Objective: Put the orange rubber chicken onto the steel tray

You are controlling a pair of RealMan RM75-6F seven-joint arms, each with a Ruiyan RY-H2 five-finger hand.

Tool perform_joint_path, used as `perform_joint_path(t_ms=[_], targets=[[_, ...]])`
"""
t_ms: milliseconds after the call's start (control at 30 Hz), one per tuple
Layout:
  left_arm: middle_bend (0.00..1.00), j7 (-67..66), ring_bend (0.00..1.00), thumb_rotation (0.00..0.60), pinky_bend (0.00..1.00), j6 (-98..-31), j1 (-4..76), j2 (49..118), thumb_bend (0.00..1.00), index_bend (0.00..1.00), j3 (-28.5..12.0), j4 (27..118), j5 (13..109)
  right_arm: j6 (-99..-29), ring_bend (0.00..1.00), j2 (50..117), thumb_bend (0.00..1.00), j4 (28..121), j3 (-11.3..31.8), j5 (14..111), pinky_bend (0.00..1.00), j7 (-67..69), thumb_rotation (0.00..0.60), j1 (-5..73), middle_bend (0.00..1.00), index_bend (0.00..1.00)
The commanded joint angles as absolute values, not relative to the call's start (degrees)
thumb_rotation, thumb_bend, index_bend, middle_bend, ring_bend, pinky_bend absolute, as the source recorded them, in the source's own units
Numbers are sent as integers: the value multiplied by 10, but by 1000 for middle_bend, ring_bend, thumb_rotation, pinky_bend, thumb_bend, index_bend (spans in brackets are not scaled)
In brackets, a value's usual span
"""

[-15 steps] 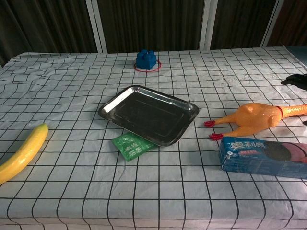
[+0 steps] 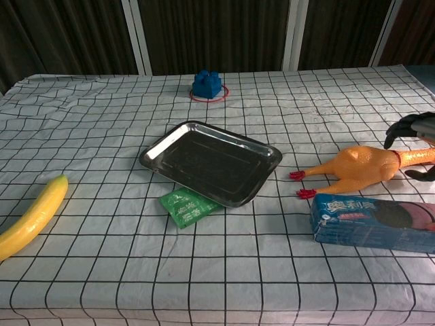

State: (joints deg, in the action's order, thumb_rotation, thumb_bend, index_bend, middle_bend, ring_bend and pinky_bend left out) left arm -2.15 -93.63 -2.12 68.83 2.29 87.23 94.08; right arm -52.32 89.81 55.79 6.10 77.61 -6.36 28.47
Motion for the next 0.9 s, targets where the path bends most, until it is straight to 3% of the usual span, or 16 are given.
perform_joint_path(t_ms=[33, 267, 433, 533, 633, 900], targets=[[0, -23, 0, 600, 0, -937, -23, 689, 372, 0, 24, 871, 942, -532, 87, 911, 307, 550, 64, 774, 139, -71, 600, 287, 197, 403], [0, -9, 0, 600, 0, -937, -23, 688, 372, 0, 26, 868, 943, -575, 273, 938, 322, 526, 65, 785, 348, -65, 600, 282, 406, 692], [0, -6, 0, 600, 0, -941, -24, 688, 372, 0, 26, 866, 947, -623, 554, 947, 377, 511, 56, 814, 594, -67, 600, 278, 596, 894], [0, -3, 0, 600, 0, -942, -25, 689, 374, 0, 26, 864, 948, -655, 699, 949, 446, 502, 43, 844, 732, -50, 600, 276, 684, 952], [0, -5, 0, 600, 0, -941, -26, 688, 377, 0, 27, 865, 946, -693, 755, 946, 493, 496, 32, 874, 786, -20, 600, 273, 741, 980], [0, -3, 0, 600, 0, -951, -31, 685, 379, 0, 31, 867, 954, -756, 764, 884, 526, 549, 7, 924, 797, 6, 600, 260, 753, 990]])
